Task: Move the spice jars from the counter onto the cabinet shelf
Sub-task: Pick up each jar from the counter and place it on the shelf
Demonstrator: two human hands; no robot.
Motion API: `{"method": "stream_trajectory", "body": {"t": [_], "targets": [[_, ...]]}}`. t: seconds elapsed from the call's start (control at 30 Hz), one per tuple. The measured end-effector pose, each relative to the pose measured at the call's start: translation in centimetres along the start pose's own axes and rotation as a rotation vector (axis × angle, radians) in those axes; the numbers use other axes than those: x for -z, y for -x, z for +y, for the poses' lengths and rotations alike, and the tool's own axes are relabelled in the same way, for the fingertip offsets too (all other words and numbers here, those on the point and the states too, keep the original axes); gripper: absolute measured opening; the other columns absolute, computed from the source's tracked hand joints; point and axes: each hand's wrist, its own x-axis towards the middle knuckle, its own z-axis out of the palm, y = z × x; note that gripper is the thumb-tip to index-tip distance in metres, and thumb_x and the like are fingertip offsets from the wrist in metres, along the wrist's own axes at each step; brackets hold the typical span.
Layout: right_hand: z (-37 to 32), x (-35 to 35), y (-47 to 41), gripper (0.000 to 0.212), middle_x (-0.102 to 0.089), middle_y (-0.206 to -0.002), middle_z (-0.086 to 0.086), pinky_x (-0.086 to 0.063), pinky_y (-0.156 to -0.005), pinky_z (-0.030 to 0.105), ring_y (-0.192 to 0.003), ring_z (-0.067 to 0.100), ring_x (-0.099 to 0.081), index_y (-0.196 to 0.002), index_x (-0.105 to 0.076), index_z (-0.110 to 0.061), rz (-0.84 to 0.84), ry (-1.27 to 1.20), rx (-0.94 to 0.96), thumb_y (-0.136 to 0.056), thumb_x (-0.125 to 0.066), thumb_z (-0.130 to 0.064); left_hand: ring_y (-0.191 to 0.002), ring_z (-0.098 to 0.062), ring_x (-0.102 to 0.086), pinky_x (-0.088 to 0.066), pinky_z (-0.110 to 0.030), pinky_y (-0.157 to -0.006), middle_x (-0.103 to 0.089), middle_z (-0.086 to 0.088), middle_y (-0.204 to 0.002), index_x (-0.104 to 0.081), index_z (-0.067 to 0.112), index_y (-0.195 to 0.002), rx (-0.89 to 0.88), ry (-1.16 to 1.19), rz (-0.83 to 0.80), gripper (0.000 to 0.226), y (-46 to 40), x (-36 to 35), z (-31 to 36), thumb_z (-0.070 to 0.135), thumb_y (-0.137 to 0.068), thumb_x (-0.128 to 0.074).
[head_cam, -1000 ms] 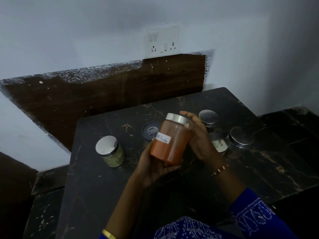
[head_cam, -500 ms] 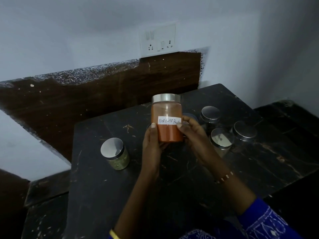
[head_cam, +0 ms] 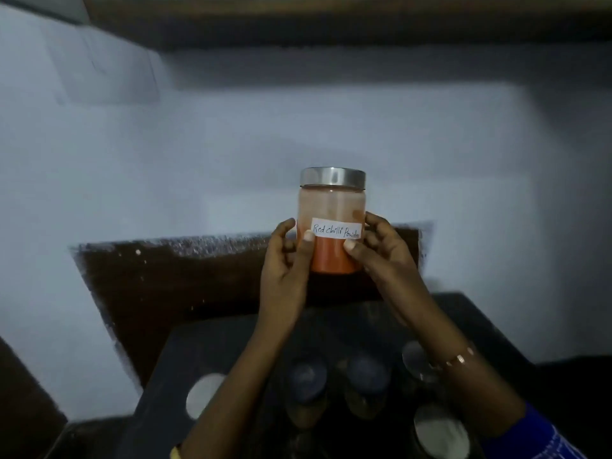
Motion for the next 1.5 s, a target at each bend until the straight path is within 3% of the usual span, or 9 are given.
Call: {"method": "stream_trajectory", "body": {"t": [0.13,0.27,0.5,0.63,0.77,0.83,1.0,1.23,1.5], "targets": [[-6.5,0.5,-4.8,0.061,-0.053,-0.131,0.0,-0.054,-0.093,0.03,-0.117,0.018,-0.056,-0.136,-0.036,-0.022,-0.043,0.124,0.203,-0.083,-0.064,-0.029,-0.081,0.017,-0.058,-0.047,0.001,-0.061,-0.054,0.023,-0.097,-0.048,0.028,-0.115,-0.22,-0.123,0.084,0.025,-4.9,-0.9,6.1,0.033,-0.092,-0.046],[-12.3,-0.2,-9.2,0.052,-0.054,-0.132,0.009,-0.05,-0.098,0.041,-0.117,0.024,-0.056,-0.135,-0.04,-0.016,-0.064,0.125,0.372,-0.088,-0.061,-0.022,-0.093,-0.002,-0.059,-0.045,0.003,-0.07,-0.06,-0.002,-0.116,-0.057,0.015,-0.12,-0.444,-0.244,0.241,0.036,-9.9,-0.6,11.4,0.037,-0.093,-0.047],[-19.5,-2.7,-16.1,0.042,-0.06,-0.113,0.005,-0.053,-0.091,0.034,-0.097,0.015,-0.061,-0.129,-0.047,-0.014,-0.003,0.122,0.569,-0.089,-0.06,-0.025,-0.083,-0.008,-0.06,-0.046,-0.006,-0.065,-0.065,-0.005,-0.102,-0.063,0.007,-0.112,-0.672,-0.288,0.306,0.043,-17.2,0.3,19.3,0.04,-0.093,-0.044],[-21.7,-3.5,-20.4,0.049,-0.057,-0.109,0.001,-0.052,-0.092,0.035,-0.104,0.018,-0.06,-0.131,-0.045,-0.015,0.049,0.223,0.601,-0.088,-0.061,-0.029,-0.079,-0.011,-0.058,-0.044,-0.003,-0.061,-0.06,-0.007,-0.095,-0.048,0.011,-0.127,-0.621,-0.346,0.323,0.037,-20.9,0.7,21.6,0.032,-0.097,-0.043],[-21.9,-3.7,-23.6,0.05,-0.055,-0.106,0.0,-0.049,-0.079,0.022,-0.099,0.017,-0.057,-0.131,-0.045,-0.011,0.06,0.327,0.568,-0.087,-0.063,-0.026,-0.107,-0.028,-0.061,-0.05,-0.035,-0.087,-0.062,-0.017,-0.117,-0.046,0.007,-0.128,-0.518,-0.392,0.228,0.037,-24.3,0.9,21.4,0.028,-0.098,-0.041],[-21.6,-3.6,-24.9,0.048,-0.057,-0.108,0.003,-0.047,-0.074,0.019,-0.097,0.017,-0.057,-0.13,-0.046,-0.01,0.064,0.402,0.537,-0.087,-0.062,-0.024,-0.11,-0.028,-0.059,-0.049,-0.033,-0.086,-0.058,-0.016,-0.123,-0.045,0.006,-0.129,-0.467,-0.441,0.197,0.037,-25.6,1.0,21.1,0.027,-0.098,-0.04],[-21.4,-2.8,-27.4,0.045,-0.059,-0.127,0.009,-0.047,-0.099,0.036,-0.111,0.023,-0.058,-0.129,-0.047,-0.011,-0.005,0.551,0.425,-0.089,-0.059,-0.029,-0.09,-0.017,-0.053,-0.044,-0.015,-0.061,-0.058,-0.011,-0.116,-0.046,0.006,-0.129,-0.406,-0.562,0.202,0.04,-28.8,0.8,20.3,0.029,-0.097,-0.043],[-21.4,-3.5,-31.9,0.053,-0.05,-0.135,0.018,-0.041,-0.091,0.032,-0.122,0.031,-0.05,-0.132,-0.037,0.001,0.108,0.951,0.309,-0.092,-0.055,-0.029,-0.111,-0.026,-0.059,-0.039,-0.028,-0.078,-0.063,-0.01,-0.121,-0.056,0.008,-0.12,-0.324,-0.875,0.229,0.042,-33.8,0.5,19.2,0.035,-0.088,-0.058],[-21.3,-4.7,-37.2,0.048,-0.053,-0.125,0.017,-0.039,-0.079,0.028,-0.107,0.028,-0.055,-0.132,-0.037,-0.002,0.134,1.112,0.124,-0.089,-0.057,-0.008,-0.125,-0.024,-0.048,-0.04,-0.031,-0.097,-0.048,-0.01,-0.139,-0.045,0.009,-0.135,-0.111,-1.237,-0.12,0.045,-37.3,0.1,20.5,0.019,-0.092,-0.05]]}}
